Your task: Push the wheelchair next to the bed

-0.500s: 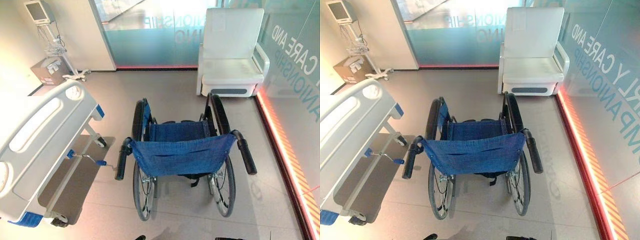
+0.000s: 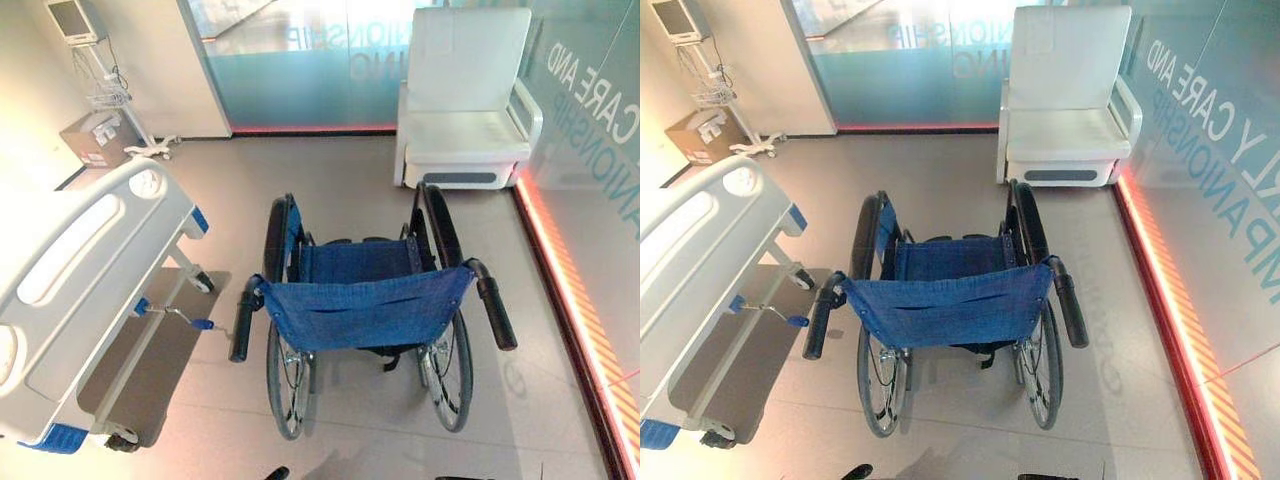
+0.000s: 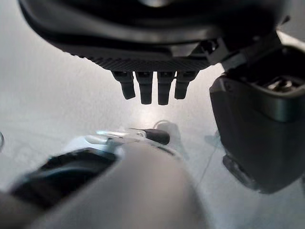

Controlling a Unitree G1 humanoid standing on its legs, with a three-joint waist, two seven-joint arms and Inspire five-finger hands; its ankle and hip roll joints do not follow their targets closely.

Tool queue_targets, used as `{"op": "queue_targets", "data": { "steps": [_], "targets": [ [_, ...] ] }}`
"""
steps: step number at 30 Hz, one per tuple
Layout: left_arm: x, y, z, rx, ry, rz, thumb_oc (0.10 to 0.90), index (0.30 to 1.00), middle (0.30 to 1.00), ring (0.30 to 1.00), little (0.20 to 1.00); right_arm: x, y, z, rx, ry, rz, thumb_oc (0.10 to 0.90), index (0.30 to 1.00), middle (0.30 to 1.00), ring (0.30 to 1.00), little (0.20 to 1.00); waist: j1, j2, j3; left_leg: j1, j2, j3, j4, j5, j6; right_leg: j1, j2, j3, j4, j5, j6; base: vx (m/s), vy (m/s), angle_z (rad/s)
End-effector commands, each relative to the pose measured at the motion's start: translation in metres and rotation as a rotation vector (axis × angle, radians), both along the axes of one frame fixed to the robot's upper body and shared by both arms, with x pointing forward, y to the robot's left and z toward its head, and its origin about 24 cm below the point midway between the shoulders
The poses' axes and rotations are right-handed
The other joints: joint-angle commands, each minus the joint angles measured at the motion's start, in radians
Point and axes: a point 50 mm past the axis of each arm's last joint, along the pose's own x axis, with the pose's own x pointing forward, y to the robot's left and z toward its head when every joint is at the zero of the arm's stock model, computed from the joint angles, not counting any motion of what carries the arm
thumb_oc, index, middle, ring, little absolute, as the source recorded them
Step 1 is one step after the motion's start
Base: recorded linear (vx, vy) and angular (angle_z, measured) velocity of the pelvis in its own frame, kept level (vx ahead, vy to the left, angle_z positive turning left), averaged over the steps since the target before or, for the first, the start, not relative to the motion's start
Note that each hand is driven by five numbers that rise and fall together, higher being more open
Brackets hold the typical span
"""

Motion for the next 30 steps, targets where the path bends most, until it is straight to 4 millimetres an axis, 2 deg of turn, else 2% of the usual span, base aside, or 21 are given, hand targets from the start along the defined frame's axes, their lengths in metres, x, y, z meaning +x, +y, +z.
{"op": "queue_targets", "data": {
  "steps": [1, 4, 7, 8, 9, 11, 12, 13, 16, 17, 19, 21, 22, 23, 25, 26, 29, 30],
  "targets": [
    [0.033, 0.034, 0.013, 0.110, -0.112, 0.059, 0.800, 0.900, 0.900, 0.900, 0.900, 0.005, -0.025, 0.008, -0.085, -0.057, -0.154, 0.800, 0.900, 0.900, 0.900, 0.900, -0.009, -0.039, 0.024, -0.008, -0.011, 0.023, -0.008, -0.010, -0.008, -0.003, -0.028, 0.015, -0.056, 0.088, 0.018, 0.00, 0.000, 0.00],
    [0.047, 0.056, 0.024, 0.172, -0.190, 0.094, 0.800, 0.900, 0.900, 0.900, 0.900, 0.017, -0.044, 0.018, -0.128, -0.163, -0.223, 0.800, 0.900, 0.900, 0.900, 0.900, -0.005, -0.040, 0.022, -0.008, -0.009, 0.024, -0.008, -0.010, -0.009, -0.003, -0.029, 0.014, -0.057, 0.090, 0.021, 0.00, 0.000, 0.00],
    [0.064, 0.089, 0.045, 0.239, -0.288, 0.153, 0.800, 0.900, 0.900, 0.900, 0.900, 0.033, -0.074, 0.040, -0.199, -0.298, -0.299, 0.800, 0.900, 0.900, 0.900, 0.900, -0.004, -0.043, 0.022, -0.016, -0.008, 0.027, -0.008, -0.007, -0.010, -0.010, -0.031, 0.012, -0.058, 0.093, 0.024, -0.04, -0.008, -0.03],
    [0.070, 0.103, 0.056, 0.263, -0.342, 0.189, 0.800, 0.900, 0.900, 0.900, 0.900, 0.041, -0.088, 0.052, -0.247, -0.371, -0.332, 0.800, 0.900, 0.900, 0.900, 0.900, -0.005, -0.043, 0.028, -0.015, -0.007, 0.028, -0.006, -0.008, -0.010, -0.008, -0.033, 0.010, -0.056, 0.093, 0.026, -0.06, -0.005, -0.02],
    [0.072, 0.106, 0.059, 0.272, -0.360, 0.200, 0.800, 0.900, 0.900, 0.900, 0.900, 0.043, -0.092, 0.056, -0.258, -0.390, -0.340, 0.800, 0.900, 0.900, 0.900, 0.900, -0.004, -0.044, 0.026, -0.019, -0.008, 0.029, -0.007, -0.005, -0.010, -0.013, -0.033, 0.010, -0.057, 0.096, 0.025, -0.06, -0.001, 0.00],
    [0.080, 0.128, 0.079, 0.313, -0.457, 0.262, 0.800, 0.900, 0.900, 0.900, 0.900, 0.055, -0.116, 0.083, -0.348, -0.516, -0.403, 0.800, 0.900, 0.900, 0.900, 0.900, -0.005, -0.044, 0.033, -0.022, -0.007, 0.030, -0.004, -0.006, -0.010, -0.015, -0.035, 0.006, -0.054, 0.097, 0.028, -0.05, 0.003, 0.02],
    [0.083, 0.137, 0.088, 0.327, -0.501, 0.290, 0.800, 0.900, 0.900, 0.900, 0.900, 0.062, -0.123, 0.095, -0.363, -0.578, -0.454, 0.800, 0.900, 0.900, 0.900, 0.900, -0.006, -0.045, 0.035, -0.023, -0.007, 0.030, -0.004, -0.005, -0.010, -0.017, -0.035, 0.007, -0.053, 0.098, 0.028, -0.03, 0.002, -0.01],
    [0.084, 0.138, 0.089, 0.330, -0.511, 0.296, 0.800, 0.900, 0.900, 0.900, 0.900, 0.063, -0.124, 0.096, -0.364, -0.591, -0.465, 0.800, 0.900, 0.900, 0.900, 0.900, -0.006, -0.045, 0.034, -0.027, -0.007, 0.031, -0.005, -0.002, -0.010, -0.021, -0.035, 0.007, -0.054, 0.100, 0.027, 0.00, 0.000, 0.00],
    [0.099, 0.159, 0.125, 0.366, -0.729, 0.421, 0.800, 0.900, 0.900, 0.900, 0.900, 0.081, -0.140, 0.141, -0.452, -0.843, -0.628, 0.800, 0.900, 0.900, 0.900, 0.900, -0.014, -0.043, 0.041, -0.025, -0.010, 0.028, -0.002, -0.008, -0.008, -0.017, -0.036, 0.009, -0.051, 0.094, 0.027, 0.01, 0.011, 0.00],
    [0.106, 0.161, 0.139, 0.366, -0.807, 0.439, 0.800, 0.900, 0.900, 0.900, 0.900, 0.088, -0.142, 0.158, -0.465, -0.937, -0.646, 0.800, 0.900, 0.900, 0.900, 0.900, -0.015, -0.040, 0.041, -0.024, -0.011, 0.026, -0.002, -0.010, -0.007, -0.016, -0.037, 0.010, -0.052, 0.092, 0.027, 0.03, 0.029, 0.00],
    [0.113, 0.161, 0.153, 0.378, -0.867, 0.424, 0.800, 0.900, 0.900, 0.900, 0.900, 0.097, -0.141, 0.175, -0.473, -1.021, -0.645, 0.800, 0.900, 0.900, 0.900, 0.900, -0.013, -0.038, 0.041, -0.023, -0.012, 0.023, -0.001, -0.011, -0.006, -0.014, -0.038, 0.011, -0.052, 0.090, 0.026, 0.02, 0.011, 0.00],
    [0.129, 0.158, 0.183, 0.398, -0.985, 0.378, 0.800, 0.900, 0.900, 0.900, 0.900, 0.113, -0.136, 0.208, -0.501, -1.173, -0.603, 0.800, 0.900, 0.900, 0.900, 0.900, -0.007, -0.037, 0.043, -0.028, -0.014, 0.018, -0.002, -0.005, -0.004, -0.017, -0.039, 0.010, -0.052, 0.091, 0.023, 0.01, 0.007, 0.04],
    [0.131, 0.157, 0.188, 0.400, -0.999, 0.375, 0.800, 0.900, 0.900, 0.900, 0.900, 0.114, -0.135, 0.213, -0.505, -1.188, -0.598, 0.800, 0.900, 0.900, 0.900, 0.900, -0.007, -0.037, 0.043, -0.030, -0.014, 0.017, -0.002, -0.004, -0.004, -0.018, -0.039, 0.010, -0.052, 0.091, 0.022, 0.00, 0.000, 0.00],
    [0.140, 0.154, 0.214, 0.437, -1.094, 0.343, 0.800, 0.900, 0.900, 0.900, 0.900, 0.123, -0.131, 0.239, -0.546, -1.287, -0.547, 0.800, 0.900, 0.900, 0.900, 0.900, -0.002, -0.035, 0.044, -0.034, -0.016, 0.011, -0.002, -0.003, -0.005, -0.019, -0.040, 0.008, -0.051, 0.089, 0.021, 0.00, 0.000, 0.00],
    [0.145, 0.155, 0.232, 0.475, -1.154, 0.317, 0.800, 0.900, 0.900, 0.900, 0.900, 0.130, -0.128, 0.259, -0.581, -1.353, -0.504, 0.800, 0.900, 0.900, 0.900, 0.900, 0.001, -0.034, 0.044, -0.035, -0.015, 0.009, -0.002, -0.001, -0.006, -0.018, -0.040, 0.006, -0.051, 0.087, 0.022, 0.00, 0.000, 0.00],
    [0.150, 0.157, 0.253, 0.553, -1.215, 0.287, 0.800, 0.900, 0.900, 0.900, 0.900, 0.137, -0.123, 0.279, -0.607, -1.423, -0.460, 0.800, 0.900, 0.900, 0.900, 0.900, 0.005, -0.033, 0.040, -0.037, -0.014, 0.008, -0.004, 0.001, -0.008, -0.019, -0.041, 0.004, -0.051, 0.087, 0.022, 0.00, 0.000, 0.00],
    [0.161, 0.155, 0.293, 0.654, -1.344, 0.220, 0.800, 0.900, 0.900, 0.900, 0.900, 0.148, -0.110, 0.312, -0.651, -1.523, -0.376, 0.800, 0.900, 0.900, 0.900, 0.900, 0.007, -0.037, 0.037, -0.034, -0.013, 0.006, -0.004, 0.002, -0.010, -0.014, -0.042, 0.001, -0.051, 0.084, 0.021, 0.04, 0.002, 0.01],
    [0.161, 0.154, 0.293, 0.655, -1.345, 0.220, 0.800, 0.900, 0.900, 0.900, 0.900, 0.148, -0.110, 0.313, -0.651, -1.524, -0.377, 0.800, 0.900, 0.900, 0.900, 0.900, 0.006, -0.038, 0.039, -0.034, -0.013, 0.006, -0.004, 0.002, -0.010, -0.014, -0.042, 0.001, -0.051, 0.084, 0.021, 0.00, 0.000, 0.00]
  ]
}}
